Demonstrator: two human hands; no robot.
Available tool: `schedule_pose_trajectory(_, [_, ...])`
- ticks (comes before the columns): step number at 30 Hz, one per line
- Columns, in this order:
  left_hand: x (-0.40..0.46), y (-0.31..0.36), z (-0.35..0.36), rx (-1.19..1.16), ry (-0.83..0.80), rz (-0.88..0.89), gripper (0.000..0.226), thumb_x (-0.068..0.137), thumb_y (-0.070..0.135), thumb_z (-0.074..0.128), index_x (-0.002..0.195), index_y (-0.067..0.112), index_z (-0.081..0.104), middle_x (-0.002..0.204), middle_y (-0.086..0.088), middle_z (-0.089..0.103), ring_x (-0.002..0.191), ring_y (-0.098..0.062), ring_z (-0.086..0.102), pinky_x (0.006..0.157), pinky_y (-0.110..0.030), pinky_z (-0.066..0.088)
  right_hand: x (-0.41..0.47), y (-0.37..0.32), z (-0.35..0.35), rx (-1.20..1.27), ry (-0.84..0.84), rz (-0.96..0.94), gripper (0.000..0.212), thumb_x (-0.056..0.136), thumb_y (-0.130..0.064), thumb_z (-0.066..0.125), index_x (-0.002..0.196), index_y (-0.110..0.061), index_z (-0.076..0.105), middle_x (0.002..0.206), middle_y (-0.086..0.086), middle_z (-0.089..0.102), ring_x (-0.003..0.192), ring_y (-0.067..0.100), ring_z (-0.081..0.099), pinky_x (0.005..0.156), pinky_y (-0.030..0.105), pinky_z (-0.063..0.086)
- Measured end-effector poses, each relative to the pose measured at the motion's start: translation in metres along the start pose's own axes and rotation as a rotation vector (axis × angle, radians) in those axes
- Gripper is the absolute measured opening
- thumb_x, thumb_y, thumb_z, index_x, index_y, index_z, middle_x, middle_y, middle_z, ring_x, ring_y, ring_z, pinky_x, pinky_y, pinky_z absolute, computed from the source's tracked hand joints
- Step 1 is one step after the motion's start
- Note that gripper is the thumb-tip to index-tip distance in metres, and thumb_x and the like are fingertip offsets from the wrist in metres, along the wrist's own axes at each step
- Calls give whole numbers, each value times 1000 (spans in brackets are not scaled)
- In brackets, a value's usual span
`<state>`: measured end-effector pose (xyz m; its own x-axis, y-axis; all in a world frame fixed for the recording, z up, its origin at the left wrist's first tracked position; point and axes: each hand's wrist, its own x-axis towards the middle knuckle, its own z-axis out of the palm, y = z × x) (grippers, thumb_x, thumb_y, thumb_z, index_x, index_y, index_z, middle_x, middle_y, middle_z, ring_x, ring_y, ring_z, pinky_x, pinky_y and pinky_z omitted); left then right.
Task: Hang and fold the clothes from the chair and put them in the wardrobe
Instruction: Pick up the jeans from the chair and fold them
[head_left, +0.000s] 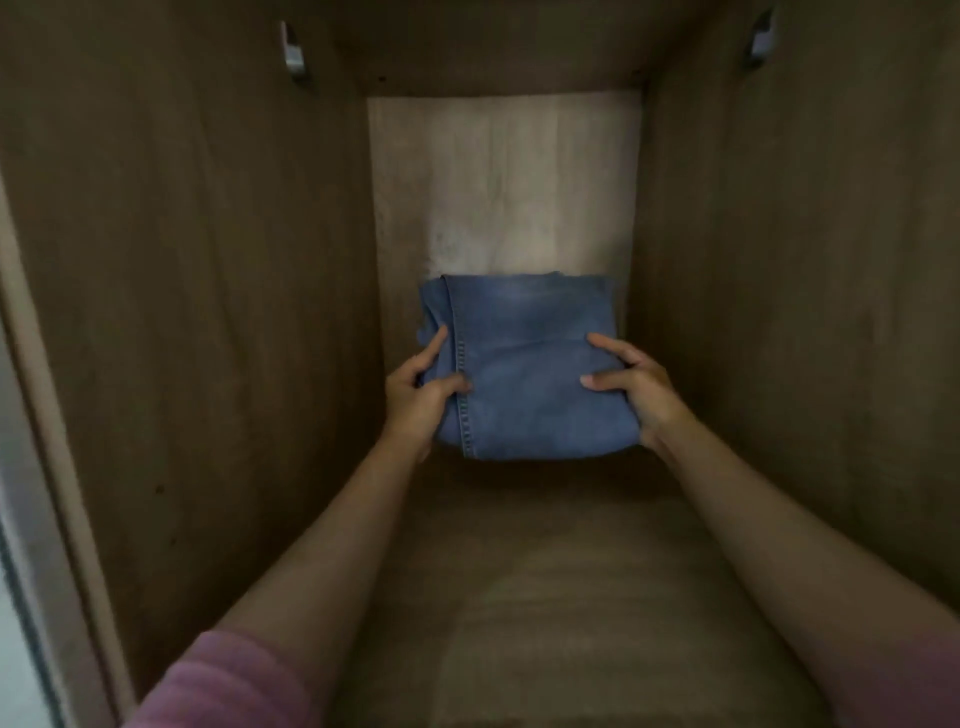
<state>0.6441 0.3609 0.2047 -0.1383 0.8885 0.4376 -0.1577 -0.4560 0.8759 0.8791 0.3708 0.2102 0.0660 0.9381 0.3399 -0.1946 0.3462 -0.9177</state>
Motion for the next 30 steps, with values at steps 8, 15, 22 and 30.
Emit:
schedule_pose_trajectory(8, [2,-76,-22,305,208,-181,45,82,-6,58,126,2,57,120,-6,60,108,-21,58,94,-27,46,9,90,-11,-447,208,74,35,81,-9,73,115,-6,66,113,12,65,102,21,61,80,20,44])
schedule_pose_trajectory(15, [-19,-68,-4,560,-15,28,37,87,10,64,124,9,60,124,-3,58,116,-13,51,93,-16,37,-14,88,13,-703,115,-235,34,81,-22,73,113,-11,66,113,3,65,107,15,58,87,14,38])
schedule_pose_trajectory(22, [-17,-105,-16,853,-175,73,49,86,29,67,132,21,54,152,-8,32,140,-24,29,115,-30,21,-22,109,-1,-1208,-105,-157,56,90,-56,50,140,-31,43,155,1,30,144,22,23,117,45,18])
schedule_pose_trajectory(30, [-17,-90,-17,976,-303,-76,64,91,39,58,147,23,31,159,-7,13,146,-29,3,118,-40,7,-21,105,3,-1299,-173,-82,64,91,-60,42,147,-30,31,160,7,12,147,25,9,117,51,14])
